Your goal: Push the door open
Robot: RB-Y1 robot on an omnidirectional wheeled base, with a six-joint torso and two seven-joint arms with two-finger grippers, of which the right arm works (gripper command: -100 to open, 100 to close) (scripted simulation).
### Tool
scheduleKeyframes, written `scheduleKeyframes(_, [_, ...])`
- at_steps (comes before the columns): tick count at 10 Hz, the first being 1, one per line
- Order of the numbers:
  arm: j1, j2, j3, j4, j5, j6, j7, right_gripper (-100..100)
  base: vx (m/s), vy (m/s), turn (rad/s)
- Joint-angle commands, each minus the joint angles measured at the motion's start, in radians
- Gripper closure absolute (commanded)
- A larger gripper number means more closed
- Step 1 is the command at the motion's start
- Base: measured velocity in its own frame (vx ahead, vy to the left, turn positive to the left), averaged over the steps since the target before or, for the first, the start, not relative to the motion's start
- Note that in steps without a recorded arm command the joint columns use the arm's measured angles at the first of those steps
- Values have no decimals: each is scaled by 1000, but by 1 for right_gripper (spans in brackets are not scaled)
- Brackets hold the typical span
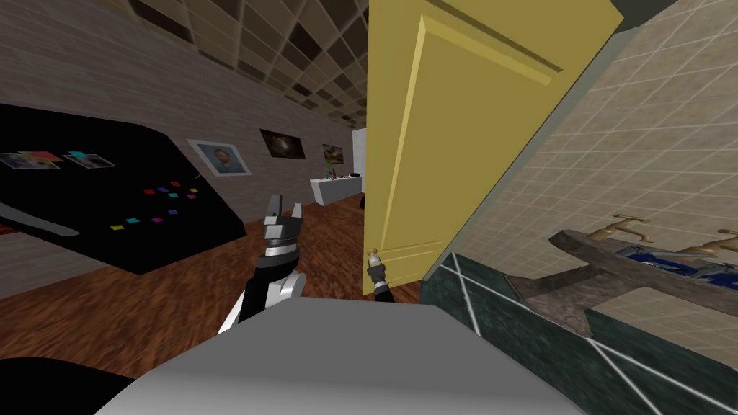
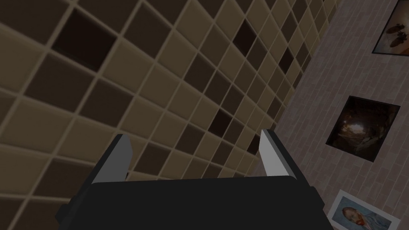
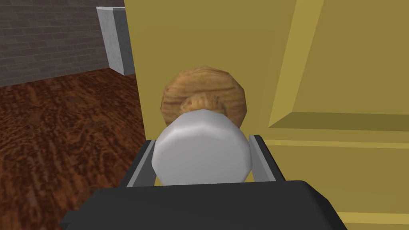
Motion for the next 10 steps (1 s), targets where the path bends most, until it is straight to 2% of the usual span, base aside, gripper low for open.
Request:
scheduleKeyframes(1, [-15,-1,-33,4,-16,-15,-2,100,233,172,-77])
scheduleKeyframes(2, [-16,7,-44,5,-23,-18,0,100,198,152,-73])
scheduleKeyframes(4, [-18,43,-69,5,-38,-25,3,100,193,146,-92])
scheduleKeyframes(5, [-16,31,-57,10,-31,-18,0,100,81,54,-20])
scheduleKeyframes(6, [-21,9,-81,10,-43,-26,6,100,122,83,-45])
scheduleKeyframes(8, [-24,-3,-103,11,-54,-31,12,100,148,142,-58])
scheduleKeyframes(10, [-26,-5,-122,13,-63,-35,18,100,198,129,-76])
